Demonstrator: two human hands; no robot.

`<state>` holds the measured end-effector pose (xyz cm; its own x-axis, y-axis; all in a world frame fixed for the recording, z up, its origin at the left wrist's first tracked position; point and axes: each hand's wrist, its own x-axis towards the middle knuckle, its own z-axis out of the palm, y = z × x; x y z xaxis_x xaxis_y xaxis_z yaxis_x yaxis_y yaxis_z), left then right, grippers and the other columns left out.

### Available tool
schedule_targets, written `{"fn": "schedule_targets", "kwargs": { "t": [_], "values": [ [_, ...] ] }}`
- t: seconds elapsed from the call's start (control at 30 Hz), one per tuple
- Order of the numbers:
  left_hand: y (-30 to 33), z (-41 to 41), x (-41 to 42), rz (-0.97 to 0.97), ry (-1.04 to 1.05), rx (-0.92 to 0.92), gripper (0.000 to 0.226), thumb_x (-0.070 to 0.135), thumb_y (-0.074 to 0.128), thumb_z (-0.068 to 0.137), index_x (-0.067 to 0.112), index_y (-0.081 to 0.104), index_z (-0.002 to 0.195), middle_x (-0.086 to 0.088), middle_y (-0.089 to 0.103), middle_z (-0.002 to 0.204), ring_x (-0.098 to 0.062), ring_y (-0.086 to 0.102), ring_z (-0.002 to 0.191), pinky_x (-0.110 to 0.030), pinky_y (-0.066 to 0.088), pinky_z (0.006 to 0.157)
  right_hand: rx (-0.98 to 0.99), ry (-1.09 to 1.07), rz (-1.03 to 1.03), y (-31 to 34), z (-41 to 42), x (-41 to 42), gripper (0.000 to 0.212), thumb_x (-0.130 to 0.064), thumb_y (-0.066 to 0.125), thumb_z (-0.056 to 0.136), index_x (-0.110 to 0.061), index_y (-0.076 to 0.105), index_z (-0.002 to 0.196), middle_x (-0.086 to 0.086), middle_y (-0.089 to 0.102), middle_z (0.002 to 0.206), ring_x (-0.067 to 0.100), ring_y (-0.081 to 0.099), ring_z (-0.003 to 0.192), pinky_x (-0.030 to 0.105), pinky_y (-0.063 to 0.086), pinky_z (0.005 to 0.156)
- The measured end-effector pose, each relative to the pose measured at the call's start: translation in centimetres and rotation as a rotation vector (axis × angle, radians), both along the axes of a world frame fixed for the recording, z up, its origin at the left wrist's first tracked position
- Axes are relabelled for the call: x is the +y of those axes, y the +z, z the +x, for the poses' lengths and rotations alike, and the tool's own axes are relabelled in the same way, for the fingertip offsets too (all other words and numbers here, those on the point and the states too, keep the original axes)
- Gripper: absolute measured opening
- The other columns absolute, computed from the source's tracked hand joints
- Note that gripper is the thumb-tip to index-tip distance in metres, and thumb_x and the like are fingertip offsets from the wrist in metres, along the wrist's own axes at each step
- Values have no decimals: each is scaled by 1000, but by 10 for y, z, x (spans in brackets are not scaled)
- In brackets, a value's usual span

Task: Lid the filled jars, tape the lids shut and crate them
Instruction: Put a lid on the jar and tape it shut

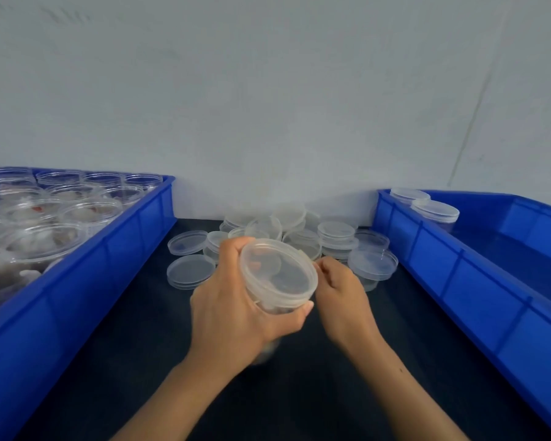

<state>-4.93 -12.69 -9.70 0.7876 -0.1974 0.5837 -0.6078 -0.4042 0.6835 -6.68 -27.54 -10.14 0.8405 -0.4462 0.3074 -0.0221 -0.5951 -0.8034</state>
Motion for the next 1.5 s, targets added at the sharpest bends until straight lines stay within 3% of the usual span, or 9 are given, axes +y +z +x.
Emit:
{"fn": "schedule_targets", "kwargs": {
  "t": [0.1,0.27,0.57,0.73,0.83,0.97,1.1,1.3,1.5],
  "values": [
    [-5,1,-2,-4,-15,19,91,77,63,37,38,38,115,23,59,102,-3,58,96,-34,50,84,-15,-27,-57,0,-2,-8,41,-42,44,98,-7,55,80,-1,58,69,18,51,65,41,43,64],
    [-7,3,-3,-3,0,20,93,75,68,37,35,40,116,21,60,101,-6,60,95,-33,50,82,124,70,-387,-17,4,-6,24,-25,42,98,-14,60,109,0,68,99,23,61,91,40,49,83],
    [-18,16,2,-111,20,139,86,75,68,32,40,44,106,27,60,92,2,60,88,-27,49,74,173,87,-709,-50,26,-3,26,-29,36,98,-17,55,110,-2,59,114,19,52,105,33,38,94],
    [-21,24,5,-274,-63,218,77,70,74,34,43,48,101,38,59,98,13,59,89,-19,45,72,-168,438,436,-30,13,1,40,-46,38,98,-25,55,127,-2,64,121,17,59,113,37,49,96],
    [-21,25,3,-343,-109,239,79,67,77,37,37,51,105,31,63,98,10,62,89,-20,47,75,-113,690,597,-26,7,8,52,-58,42,91,-40,44,139,-13,55,138,8,50,129,31,42,106],
    [-23,25,3,-387,-165,273,83,64,80,37,32,53,109,25,67,100,6,65,91,-17,48,75,-156,775,852,-25,7,15,48,-35,50,94,-28,44,142,0,55,139,18,52,129,28,48,99],
    [-27,24,1,-389,-205,315,83,61,82,37,34,52,109,22,68,101,3,65,94,-22,50,78,-164,807,986,-29,7,16,46,-22,48,97,-24,45,143,7,56,138,24,55,126,29,50,94],
    [-20,21,-2,-431,-219,301,81,56,83,37,33,50,107,24,66,101,6,64,91,-7,48,68,-168,791,1055,-21,7,15,42,-24,45,98,-25,49,140,4,60,135,20,58,123,26,52,91],
    [15,23,-15,-458,-275,320,82,47,86,48,22,51,118,4,65,108,2,65,93,-10,51,65,-76,728,714,21,-2,-9,46,-37,42,99,-30,41,145,-6,56,138,14,53,128,36,44,105]
  ]
}}
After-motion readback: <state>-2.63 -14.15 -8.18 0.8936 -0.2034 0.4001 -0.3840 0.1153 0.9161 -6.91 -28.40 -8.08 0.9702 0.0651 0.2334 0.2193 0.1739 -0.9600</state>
